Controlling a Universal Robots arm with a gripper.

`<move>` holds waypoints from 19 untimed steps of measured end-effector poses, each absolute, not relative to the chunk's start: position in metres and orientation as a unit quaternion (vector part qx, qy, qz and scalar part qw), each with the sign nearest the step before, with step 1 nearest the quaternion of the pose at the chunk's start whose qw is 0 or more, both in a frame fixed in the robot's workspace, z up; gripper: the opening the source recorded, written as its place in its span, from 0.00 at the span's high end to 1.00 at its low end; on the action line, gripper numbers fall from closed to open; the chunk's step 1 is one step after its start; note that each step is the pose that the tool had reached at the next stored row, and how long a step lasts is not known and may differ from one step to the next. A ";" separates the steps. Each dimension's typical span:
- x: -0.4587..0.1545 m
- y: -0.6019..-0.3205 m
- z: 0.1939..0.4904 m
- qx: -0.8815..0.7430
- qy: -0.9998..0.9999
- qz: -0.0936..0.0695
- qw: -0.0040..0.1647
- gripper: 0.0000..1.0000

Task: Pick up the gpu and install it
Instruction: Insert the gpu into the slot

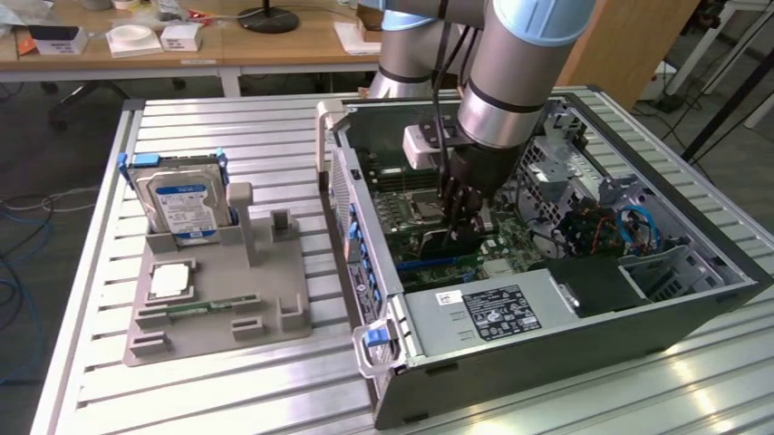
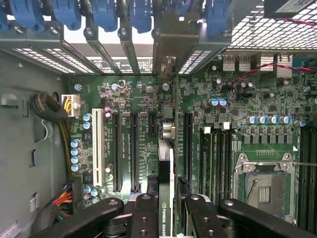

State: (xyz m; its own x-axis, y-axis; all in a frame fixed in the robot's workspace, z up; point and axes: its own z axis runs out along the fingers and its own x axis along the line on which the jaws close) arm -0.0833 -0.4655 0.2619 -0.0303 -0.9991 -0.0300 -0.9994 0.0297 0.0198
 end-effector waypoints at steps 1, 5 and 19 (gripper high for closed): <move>-0.083 -0.465 0.262 -0.697 0.717 0.018 0.004 0.74; -0.083 -0.465 0.262 -0.699 0.715 0.018 0.004 0.74; -0.084 -0.465 0.256 -0.701 0.713 0.018 0.004 0.74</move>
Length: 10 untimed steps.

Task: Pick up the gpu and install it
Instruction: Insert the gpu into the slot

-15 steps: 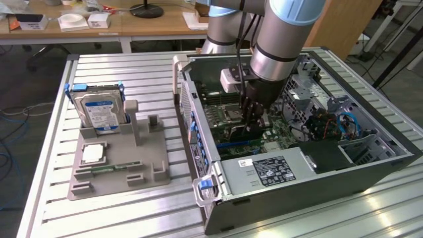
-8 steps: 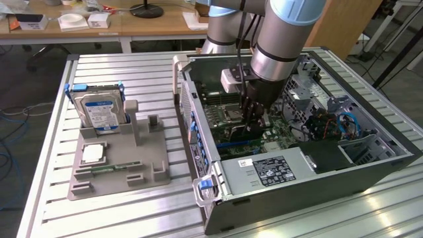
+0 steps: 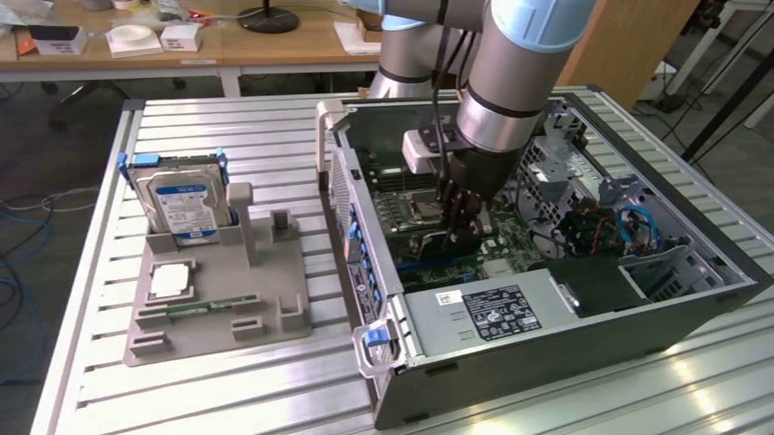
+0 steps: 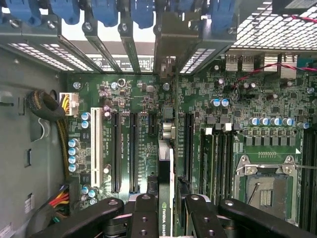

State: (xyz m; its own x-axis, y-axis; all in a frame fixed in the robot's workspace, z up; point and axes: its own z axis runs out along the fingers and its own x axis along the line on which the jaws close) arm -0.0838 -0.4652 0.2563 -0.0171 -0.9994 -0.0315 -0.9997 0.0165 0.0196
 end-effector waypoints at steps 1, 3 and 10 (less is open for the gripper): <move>-0.085 -0.465 0.256 -0.701 0.713 0.018 0.004 0.74; -0.085 -0.465 0.255 -0.701 0.713 0.018 0.004 0.74; -0.085 -0.465 0.253 -0.701 0.713 0.018 0.005 0.74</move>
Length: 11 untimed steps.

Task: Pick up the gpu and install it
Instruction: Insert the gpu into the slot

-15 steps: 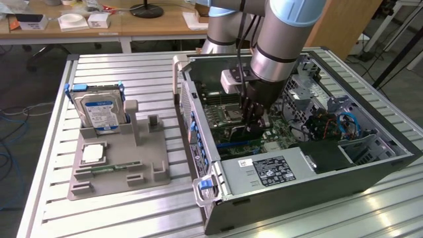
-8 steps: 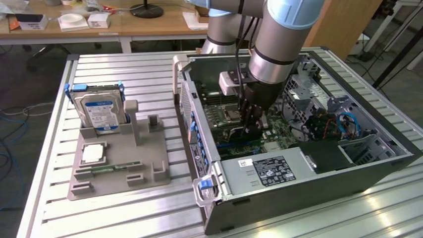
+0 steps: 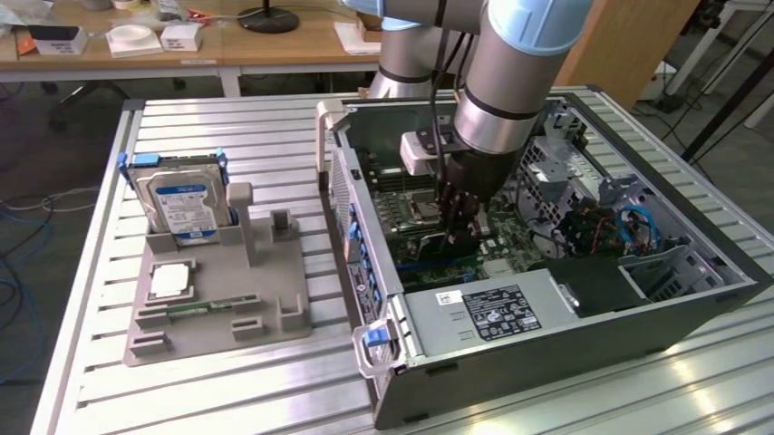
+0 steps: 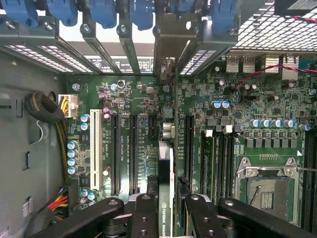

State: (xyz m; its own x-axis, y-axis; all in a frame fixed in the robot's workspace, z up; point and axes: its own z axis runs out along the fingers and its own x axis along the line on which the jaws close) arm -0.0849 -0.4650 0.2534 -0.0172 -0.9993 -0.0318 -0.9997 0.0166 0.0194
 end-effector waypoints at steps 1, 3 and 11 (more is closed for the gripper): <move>-0.085 -0.465 0.253 -0.701 0.713 0.018 0.005 0.74; -0.085 -0.465 0.253 -0.701 0.713 0.018 0.005 0.74; -0.085 -0.465 0.254 -0.701 0.713 0.018 0.005 0.74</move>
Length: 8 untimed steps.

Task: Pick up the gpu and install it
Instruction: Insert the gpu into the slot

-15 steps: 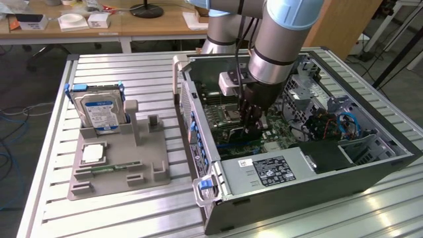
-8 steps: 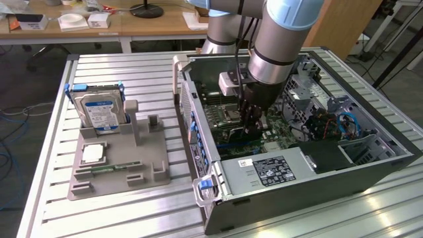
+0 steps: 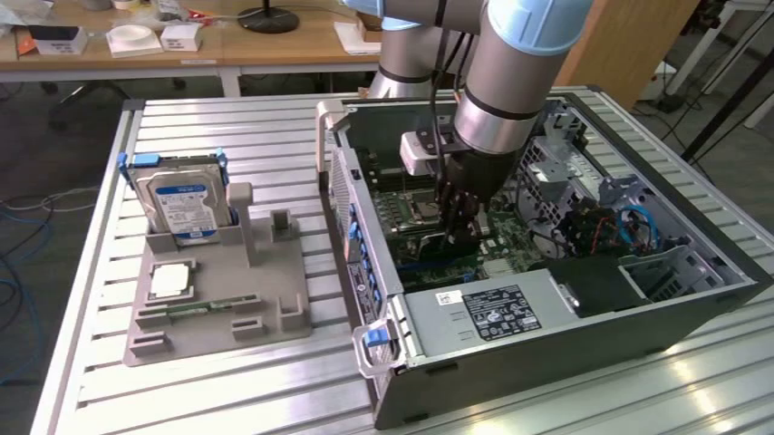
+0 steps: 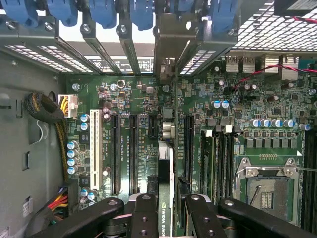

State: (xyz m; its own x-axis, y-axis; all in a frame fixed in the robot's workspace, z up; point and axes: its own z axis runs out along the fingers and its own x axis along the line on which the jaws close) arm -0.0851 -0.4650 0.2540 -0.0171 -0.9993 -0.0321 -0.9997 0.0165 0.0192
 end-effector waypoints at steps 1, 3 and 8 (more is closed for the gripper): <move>-0.085 -0.465 0.255 -0.701 0.713 0.018 0.005 0.74; -0.085 -0.465 0.257 -0.701 0.713 0.018 0.005 0.74; -0.085 -0.465 0.258 -0.701 0.713 0.018 0.005 0.74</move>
